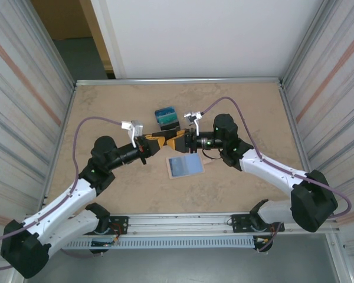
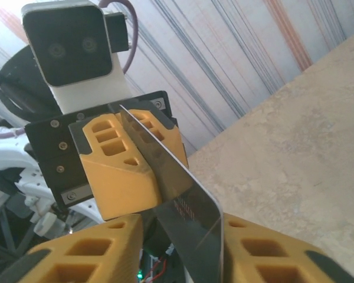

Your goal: Take the credit cards out of the card holder

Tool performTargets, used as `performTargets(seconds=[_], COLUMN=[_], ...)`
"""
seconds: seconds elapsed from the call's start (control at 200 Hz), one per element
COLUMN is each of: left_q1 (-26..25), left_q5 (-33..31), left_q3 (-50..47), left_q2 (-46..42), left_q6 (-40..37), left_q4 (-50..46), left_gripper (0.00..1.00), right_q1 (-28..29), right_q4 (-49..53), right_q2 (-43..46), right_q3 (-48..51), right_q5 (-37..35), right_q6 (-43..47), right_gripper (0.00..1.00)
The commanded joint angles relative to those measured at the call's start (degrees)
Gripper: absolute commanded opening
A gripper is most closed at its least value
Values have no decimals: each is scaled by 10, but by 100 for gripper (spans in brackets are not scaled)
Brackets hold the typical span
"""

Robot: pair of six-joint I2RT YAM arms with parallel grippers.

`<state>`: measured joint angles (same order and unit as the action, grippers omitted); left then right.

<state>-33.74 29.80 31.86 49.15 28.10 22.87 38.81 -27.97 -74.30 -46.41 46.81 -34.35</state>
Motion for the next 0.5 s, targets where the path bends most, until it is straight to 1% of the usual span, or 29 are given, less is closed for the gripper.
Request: performTargets(seconds=[0.0,0.075,0.15,0.226,0.251,0.291,0.336,0.371,0.491], left_q1=[3,3,3,3,3,4,4,5,5], left_q5=[17,17,15,9,7,2,-8,-19,-48], left_q3=[-2,2,11,25,32,44,62,79,130], left_q2=[6,7,4,-2,-5,-10,-16,-21,-31], left_q6=[5,-3,-18,-42,-53,-74,-101,-125,-199], left_q4=[23,8,-12,-46,-60,-89,-124,-164,-257], left_gripper=[0,4,11,25,32,39,45,50,62], right_q1=[4,5,5,5,5,5,5,5,5], right_q4=[-11,7,38,72,84,102,123,139,201], right_q2=[7,15,25,38,44,54,65,75,106], right_q3=[-17,-17,-18,-18,-18,-19,-19,-18,-17], right_q5=[16,9,-2,-14,-18,-24,-32,-39,-69], right_q6=[1,14,33,53,59,70,82,91,126], right_gripper=[25,15,10,6,5,2,0,0,0])
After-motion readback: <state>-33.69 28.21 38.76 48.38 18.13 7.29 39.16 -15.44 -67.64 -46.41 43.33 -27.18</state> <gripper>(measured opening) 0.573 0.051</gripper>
